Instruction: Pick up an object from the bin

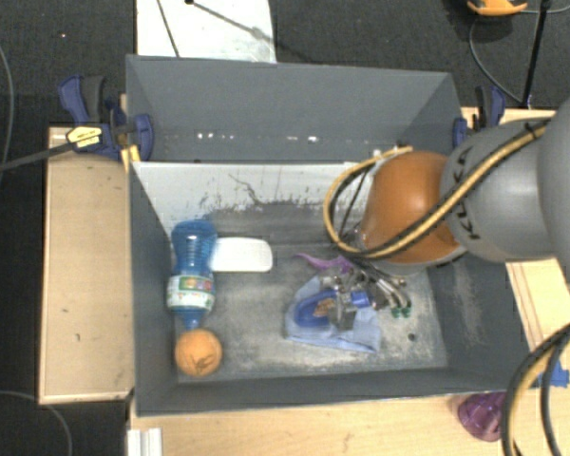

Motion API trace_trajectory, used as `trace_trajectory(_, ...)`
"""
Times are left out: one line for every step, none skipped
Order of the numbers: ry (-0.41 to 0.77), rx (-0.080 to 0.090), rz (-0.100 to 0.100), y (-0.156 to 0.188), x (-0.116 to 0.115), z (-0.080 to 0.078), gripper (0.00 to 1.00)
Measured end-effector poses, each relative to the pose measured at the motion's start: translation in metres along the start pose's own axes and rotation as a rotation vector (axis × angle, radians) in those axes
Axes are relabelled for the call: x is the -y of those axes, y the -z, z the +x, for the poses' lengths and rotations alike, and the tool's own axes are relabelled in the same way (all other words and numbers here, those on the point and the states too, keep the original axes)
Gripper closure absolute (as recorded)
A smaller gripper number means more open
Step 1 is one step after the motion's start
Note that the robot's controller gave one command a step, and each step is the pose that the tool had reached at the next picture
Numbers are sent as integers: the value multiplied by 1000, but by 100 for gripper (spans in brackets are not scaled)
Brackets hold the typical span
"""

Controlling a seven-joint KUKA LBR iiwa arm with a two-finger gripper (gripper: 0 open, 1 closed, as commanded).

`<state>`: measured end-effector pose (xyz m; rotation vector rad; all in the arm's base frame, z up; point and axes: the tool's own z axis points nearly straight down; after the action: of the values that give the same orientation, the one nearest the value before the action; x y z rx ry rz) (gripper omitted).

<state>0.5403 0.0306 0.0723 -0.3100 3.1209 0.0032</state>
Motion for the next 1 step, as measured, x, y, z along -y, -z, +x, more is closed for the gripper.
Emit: trace_trajectory(45,3,0,113,-2,6,100)
